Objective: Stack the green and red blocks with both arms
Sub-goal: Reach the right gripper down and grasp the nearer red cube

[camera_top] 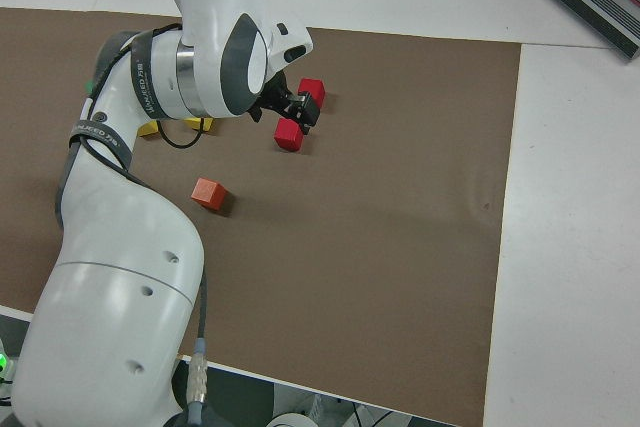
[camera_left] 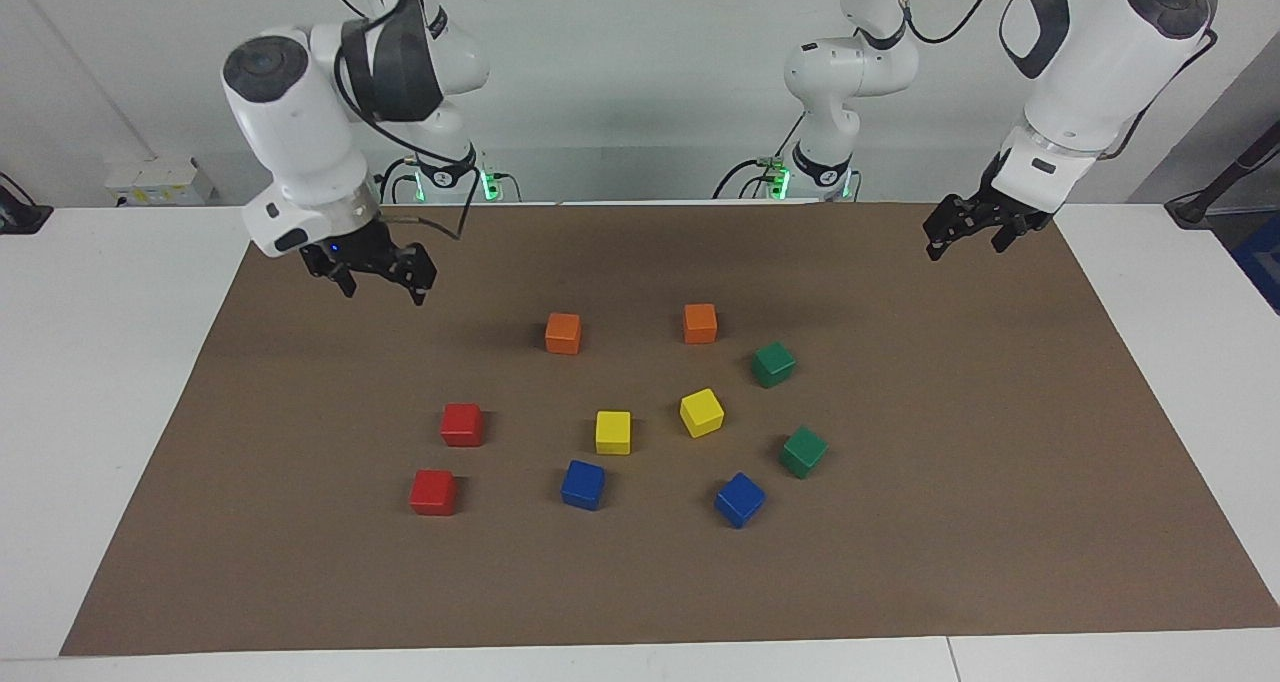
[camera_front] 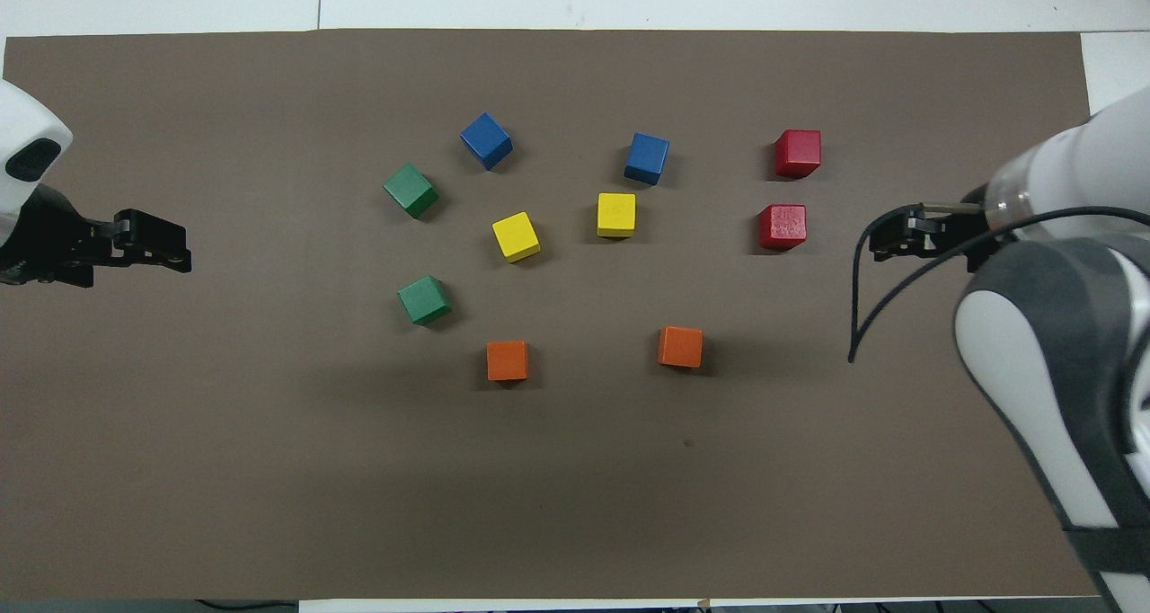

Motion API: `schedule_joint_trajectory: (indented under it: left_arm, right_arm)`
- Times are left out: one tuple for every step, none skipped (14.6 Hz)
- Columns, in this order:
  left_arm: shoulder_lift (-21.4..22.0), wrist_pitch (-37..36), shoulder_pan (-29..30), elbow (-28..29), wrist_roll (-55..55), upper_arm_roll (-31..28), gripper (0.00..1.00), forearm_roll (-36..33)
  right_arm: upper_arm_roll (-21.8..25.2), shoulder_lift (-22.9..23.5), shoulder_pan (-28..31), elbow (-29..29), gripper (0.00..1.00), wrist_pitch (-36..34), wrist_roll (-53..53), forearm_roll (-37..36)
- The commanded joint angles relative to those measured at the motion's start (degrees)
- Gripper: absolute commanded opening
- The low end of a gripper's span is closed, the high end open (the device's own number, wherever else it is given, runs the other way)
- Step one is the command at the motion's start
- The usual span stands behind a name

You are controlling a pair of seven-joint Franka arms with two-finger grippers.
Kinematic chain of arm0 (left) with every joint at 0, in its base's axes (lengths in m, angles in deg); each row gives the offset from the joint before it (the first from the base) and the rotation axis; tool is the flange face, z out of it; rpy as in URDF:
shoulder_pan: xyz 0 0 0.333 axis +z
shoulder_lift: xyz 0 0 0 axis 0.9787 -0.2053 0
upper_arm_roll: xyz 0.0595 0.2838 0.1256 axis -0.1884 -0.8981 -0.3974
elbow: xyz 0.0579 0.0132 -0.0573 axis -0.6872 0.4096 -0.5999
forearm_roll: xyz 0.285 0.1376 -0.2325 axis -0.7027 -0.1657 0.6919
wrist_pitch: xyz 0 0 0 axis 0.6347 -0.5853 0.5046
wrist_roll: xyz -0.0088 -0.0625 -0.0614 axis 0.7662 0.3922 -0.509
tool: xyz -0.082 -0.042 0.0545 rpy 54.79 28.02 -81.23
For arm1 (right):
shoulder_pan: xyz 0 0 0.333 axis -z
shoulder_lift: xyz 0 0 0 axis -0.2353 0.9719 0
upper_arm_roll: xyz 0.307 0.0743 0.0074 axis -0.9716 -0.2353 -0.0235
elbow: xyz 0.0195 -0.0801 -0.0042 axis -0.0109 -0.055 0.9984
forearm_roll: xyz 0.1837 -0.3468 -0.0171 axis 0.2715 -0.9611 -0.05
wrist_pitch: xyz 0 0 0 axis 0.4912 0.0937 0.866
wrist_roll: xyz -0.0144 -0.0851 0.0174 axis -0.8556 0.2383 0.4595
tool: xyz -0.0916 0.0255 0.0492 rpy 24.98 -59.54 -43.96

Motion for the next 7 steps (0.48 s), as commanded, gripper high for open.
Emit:
schedule_joint_trajectory:
  left_arm:
    - [1.24,-0.6,0.83,0.77,-0.76,0.22,1.0,0.78]
    - [1.24,-0.6,0.83,0.77,-0.76,0.22,1.0,0.78]
    - [1.24,-0.6,0.83,0.77,-0.76,0.22,1.0,0.78]
    - [1.24,-0.6,0.83,0.77,-0.76,0.22,1.0,0.78]
    - [1.24,-0.6,0.83,0.77,-0.76,0.31,1.0,0.78]
    - [1.24,-0.6,0.57,0.77,-0.76,0.31,1.0,0.78]
    - [1.24,-0.26,0.31,0.68,-0.76,0.31,1.0,0.78]
  right_arm:
    - [-0.2,6.84,-0.2,-0.23,1.0,7.65,1.34,0.18]
    - [-0.2,8.6,-0.2,-0.85,1.0,10.46,1.25,0.18]
    - [-0.2,9.83,-0.72,-1.63,1.0,13.1,1.34,0.18]
    - [-0.2,10.89,-0.9,-1.99,1.0,14.95,1.34,0.18]
    - [-0.2,11.94,-0.9,-1.99,1.0,15.84,1.25,0.18]
    - [-0.2,12.91,-0.9,-1.82,0.99,16.63,1.25,0.18]
    - [-0.2,13.62,-0.9,-1.91,0.99,17.94,1.34,0.18]
